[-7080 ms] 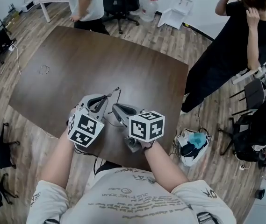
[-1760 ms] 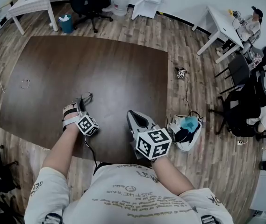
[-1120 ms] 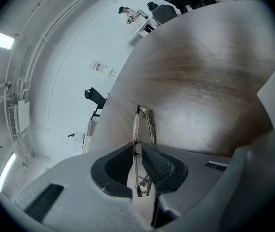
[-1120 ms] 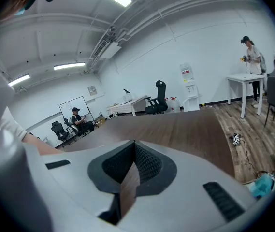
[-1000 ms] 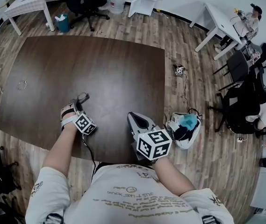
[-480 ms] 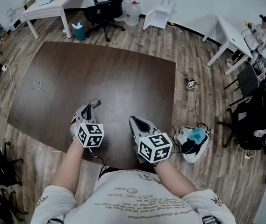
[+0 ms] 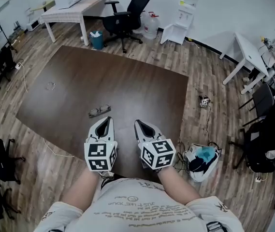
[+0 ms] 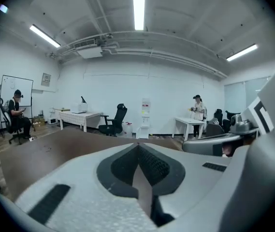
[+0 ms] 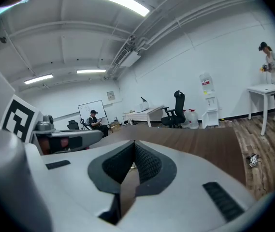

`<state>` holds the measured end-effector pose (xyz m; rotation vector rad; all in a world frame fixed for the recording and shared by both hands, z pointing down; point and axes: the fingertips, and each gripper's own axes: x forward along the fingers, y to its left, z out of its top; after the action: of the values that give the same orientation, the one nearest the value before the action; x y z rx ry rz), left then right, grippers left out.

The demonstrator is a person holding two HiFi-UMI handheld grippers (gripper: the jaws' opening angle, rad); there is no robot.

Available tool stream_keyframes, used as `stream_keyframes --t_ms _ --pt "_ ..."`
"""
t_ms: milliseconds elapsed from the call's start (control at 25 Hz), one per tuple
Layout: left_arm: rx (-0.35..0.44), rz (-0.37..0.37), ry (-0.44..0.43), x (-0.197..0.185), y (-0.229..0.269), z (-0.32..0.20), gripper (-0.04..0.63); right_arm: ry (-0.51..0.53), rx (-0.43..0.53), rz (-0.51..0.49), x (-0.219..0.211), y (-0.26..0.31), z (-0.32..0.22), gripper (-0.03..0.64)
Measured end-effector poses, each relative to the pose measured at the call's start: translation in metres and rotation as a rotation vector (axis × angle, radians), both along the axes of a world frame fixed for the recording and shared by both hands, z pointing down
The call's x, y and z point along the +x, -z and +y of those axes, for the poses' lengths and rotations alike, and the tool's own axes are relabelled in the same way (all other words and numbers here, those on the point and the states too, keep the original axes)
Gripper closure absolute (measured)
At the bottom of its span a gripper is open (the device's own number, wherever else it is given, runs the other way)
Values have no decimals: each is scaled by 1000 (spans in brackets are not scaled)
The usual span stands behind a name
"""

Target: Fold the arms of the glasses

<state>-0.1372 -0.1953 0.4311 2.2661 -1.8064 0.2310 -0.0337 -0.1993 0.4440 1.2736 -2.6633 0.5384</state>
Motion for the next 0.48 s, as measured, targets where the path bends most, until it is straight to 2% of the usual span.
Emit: stream_keyframes --t_ms 80,240,480 --pt "-5 12 12 4 3 8 580 9 16 1 -1 4 3 604" --pt "-5 -29 42 4 5 21 580 34 28 -11 -6 7 11 604" --pt "-11 -40 87 3 5 33 580 67 21 -20 -6 5 19 604"
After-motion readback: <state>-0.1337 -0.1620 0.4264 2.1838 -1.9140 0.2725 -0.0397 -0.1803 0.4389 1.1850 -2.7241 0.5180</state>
